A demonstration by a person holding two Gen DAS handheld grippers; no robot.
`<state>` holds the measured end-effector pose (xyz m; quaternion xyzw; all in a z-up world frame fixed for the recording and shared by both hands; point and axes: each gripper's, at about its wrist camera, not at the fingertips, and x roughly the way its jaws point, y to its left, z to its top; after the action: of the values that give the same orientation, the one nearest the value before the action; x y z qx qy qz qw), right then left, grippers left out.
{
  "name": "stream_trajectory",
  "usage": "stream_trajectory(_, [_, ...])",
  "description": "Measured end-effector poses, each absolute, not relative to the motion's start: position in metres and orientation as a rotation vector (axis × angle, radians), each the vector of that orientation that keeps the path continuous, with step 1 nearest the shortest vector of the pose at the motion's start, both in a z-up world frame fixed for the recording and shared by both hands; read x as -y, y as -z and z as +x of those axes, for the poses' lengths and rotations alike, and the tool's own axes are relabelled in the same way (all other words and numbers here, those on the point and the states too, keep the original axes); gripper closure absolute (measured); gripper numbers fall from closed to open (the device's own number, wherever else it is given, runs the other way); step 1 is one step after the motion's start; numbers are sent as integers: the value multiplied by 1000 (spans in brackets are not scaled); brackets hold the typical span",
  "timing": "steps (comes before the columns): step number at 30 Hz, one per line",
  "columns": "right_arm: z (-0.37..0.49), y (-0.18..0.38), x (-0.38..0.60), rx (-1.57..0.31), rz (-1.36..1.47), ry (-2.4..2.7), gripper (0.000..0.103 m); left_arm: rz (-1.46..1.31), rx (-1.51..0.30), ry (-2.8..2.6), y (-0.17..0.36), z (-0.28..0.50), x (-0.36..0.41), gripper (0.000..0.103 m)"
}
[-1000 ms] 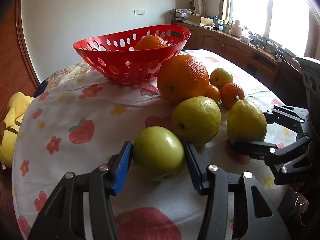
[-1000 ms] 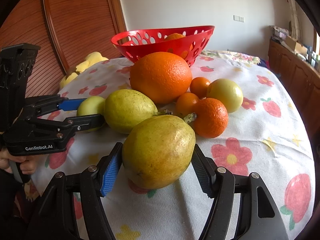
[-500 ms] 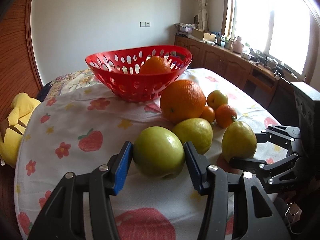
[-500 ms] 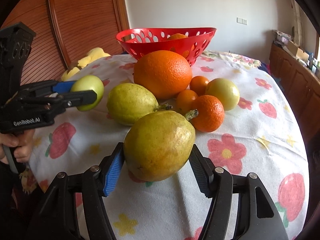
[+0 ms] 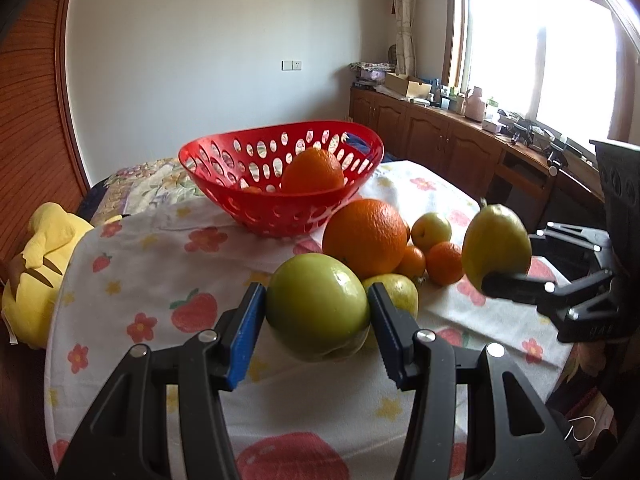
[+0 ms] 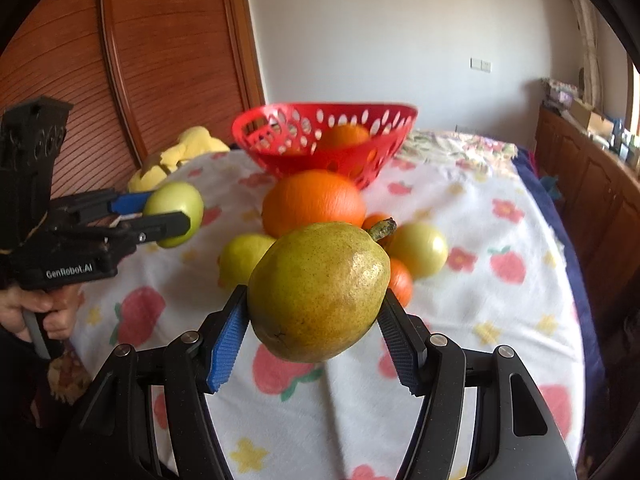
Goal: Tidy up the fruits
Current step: 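Lift the apple in left gripper while right gripper carries the pear over the basket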
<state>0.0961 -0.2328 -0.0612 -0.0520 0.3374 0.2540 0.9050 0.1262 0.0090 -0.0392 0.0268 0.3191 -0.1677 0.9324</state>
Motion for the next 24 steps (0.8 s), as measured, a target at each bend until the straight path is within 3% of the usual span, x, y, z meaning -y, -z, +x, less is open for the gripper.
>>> stream_trajectory(16, [153,-5,214,-575,-164,-549,37,73,-582,322,0,162,-21,51])
stream_trajectory(24, [202,-5,188,-591,-206,-592,37,70,-579,292,-4,193,-31,51])
